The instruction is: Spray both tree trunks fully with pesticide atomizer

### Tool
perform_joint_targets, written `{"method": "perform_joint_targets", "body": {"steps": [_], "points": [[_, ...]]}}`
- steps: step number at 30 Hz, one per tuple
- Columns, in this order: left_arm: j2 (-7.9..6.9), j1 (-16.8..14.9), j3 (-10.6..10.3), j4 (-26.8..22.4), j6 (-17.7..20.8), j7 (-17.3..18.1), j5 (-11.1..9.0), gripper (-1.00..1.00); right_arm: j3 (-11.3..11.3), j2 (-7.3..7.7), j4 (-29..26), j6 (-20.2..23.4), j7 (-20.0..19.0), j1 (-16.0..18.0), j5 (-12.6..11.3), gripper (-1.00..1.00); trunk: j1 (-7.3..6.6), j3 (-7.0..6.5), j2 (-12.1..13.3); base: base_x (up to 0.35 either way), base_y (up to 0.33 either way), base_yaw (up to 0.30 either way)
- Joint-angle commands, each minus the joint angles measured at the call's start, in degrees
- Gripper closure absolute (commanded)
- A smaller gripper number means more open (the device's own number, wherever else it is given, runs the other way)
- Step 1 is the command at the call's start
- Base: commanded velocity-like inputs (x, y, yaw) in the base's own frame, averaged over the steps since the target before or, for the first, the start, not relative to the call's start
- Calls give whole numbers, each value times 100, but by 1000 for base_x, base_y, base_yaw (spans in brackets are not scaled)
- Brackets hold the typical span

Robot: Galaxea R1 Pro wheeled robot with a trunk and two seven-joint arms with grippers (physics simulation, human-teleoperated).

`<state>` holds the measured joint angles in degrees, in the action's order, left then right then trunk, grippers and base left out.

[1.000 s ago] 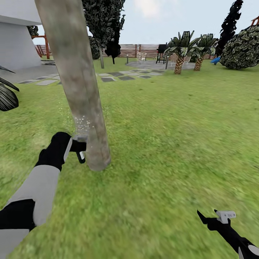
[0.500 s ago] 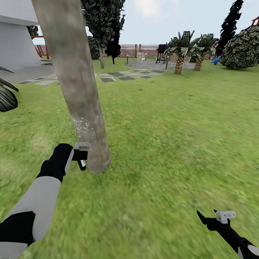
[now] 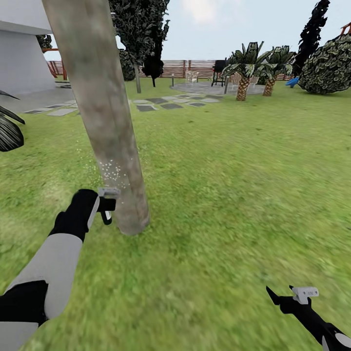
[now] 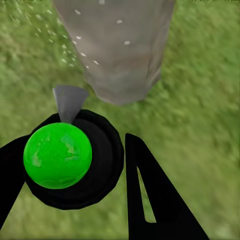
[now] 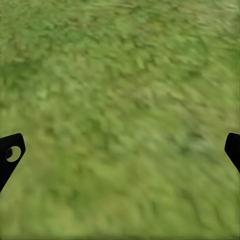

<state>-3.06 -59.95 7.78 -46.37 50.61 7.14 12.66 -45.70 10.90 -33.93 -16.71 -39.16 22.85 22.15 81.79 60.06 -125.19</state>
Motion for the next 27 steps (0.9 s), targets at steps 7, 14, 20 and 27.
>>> {"method": "perform_joint_targets", "body": {"steps": [7,14,20,27], "points": [[-3,541,21,27,-391,-2,-24,100,0,2,0,-2,-3,0,0,-100,0,0,0,0,0,0],[-18,606,60,49,-397,-9,-18,100,0,9,0,-2,-3,0,0,-100,0,0,0,0,0,0],[-7,745,54,126,-517,-17,-26,100,0,9,0,0,-3,0,0,-100,0,0,0,34,-6,0],[-20,762,57,143,-522,-258,-24,100,5,6,-3,1,-4,0,-2,-100,0,0,0,271,-131,35]]}}
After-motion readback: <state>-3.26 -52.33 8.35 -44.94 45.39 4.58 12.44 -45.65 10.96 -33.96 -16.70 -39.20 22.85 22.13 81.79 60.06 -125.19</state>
